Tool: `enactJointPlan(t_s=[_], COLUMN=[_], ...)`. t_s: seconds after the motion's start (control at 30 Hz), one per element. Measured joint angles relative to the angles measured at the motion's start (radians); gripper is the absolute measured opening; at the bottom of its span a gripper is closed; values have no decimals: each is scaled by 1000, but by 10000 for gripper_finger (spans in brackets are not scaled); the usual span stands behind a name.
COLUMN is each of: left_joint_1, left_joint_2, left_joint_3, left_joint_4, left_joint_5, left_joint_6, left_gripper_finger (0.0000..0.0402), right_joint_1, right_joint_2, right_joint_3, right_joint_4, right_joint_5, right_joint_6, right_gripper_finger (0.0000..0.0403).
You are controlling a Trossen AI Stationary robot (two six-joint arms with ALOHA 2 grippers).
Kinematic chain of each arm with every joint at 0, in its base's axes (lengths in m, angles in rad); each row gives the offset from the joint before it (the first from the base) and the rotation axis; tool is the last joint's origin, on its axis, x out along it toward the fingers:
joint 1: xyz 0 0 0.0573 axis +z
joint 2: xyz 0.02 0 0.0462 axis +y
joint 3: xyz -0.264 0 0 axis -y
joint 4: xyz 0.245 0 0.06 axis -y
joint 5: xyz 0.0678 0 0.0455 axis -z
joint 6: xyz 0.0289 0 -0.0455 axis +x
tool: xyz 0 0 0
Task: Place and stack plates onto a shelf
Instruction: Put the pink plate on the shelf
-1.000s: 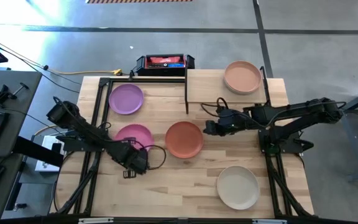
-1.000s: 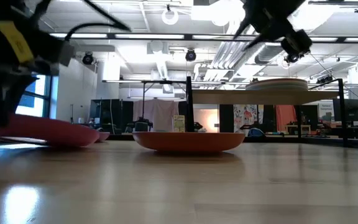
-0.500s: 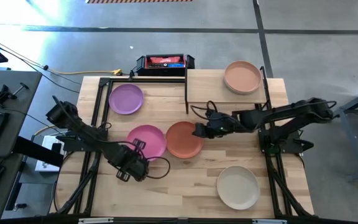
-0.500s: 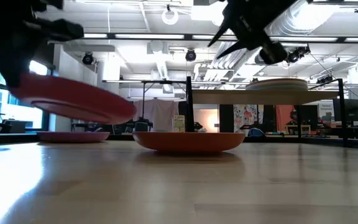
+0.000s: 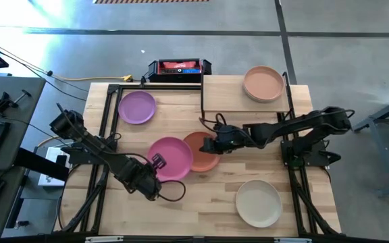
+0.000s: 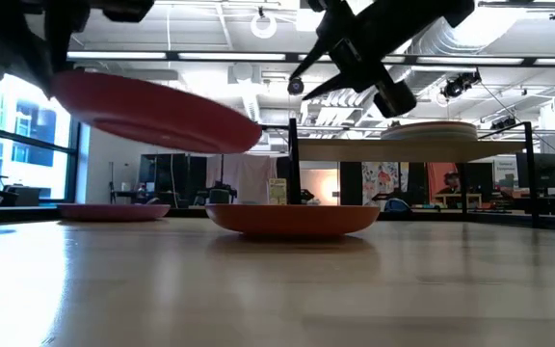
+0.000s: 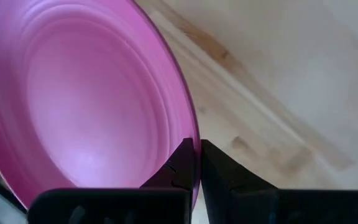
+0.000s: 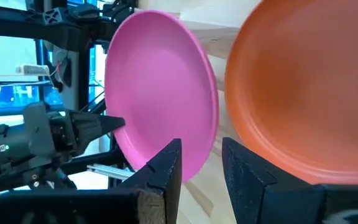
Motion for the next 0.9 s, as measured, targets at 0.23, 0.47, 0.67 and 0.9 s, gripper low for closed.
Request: enactJointPlan(t_s=[0.23, 0.47, 0.67, 0.9], left_joint_1=[5, 39, 86, 130], left_joint_2=[-1, -1, -1, -1], left_joint_3=[10, 10, 10, 10], left_joint_4=[4, 7, 17, 71], left_joint_5=[-73, -73, -74, -108], left_joint_6=[178, 258, 314, 343], left_gripper_finger=[5, 5, 5, 5], right_joint_1=[0, 0, 0, -1], right_joint_2=[5, 5, 5, 5], right_joint_3=[0, 0, 0, 0], right_joint_4=[-1, -31, -67, -89], right_joint_5=[0, 0, 45, 101], right_joint_6=[3, 3, -6, -24], right_gripper_finger=[96, 96, 96, 96])
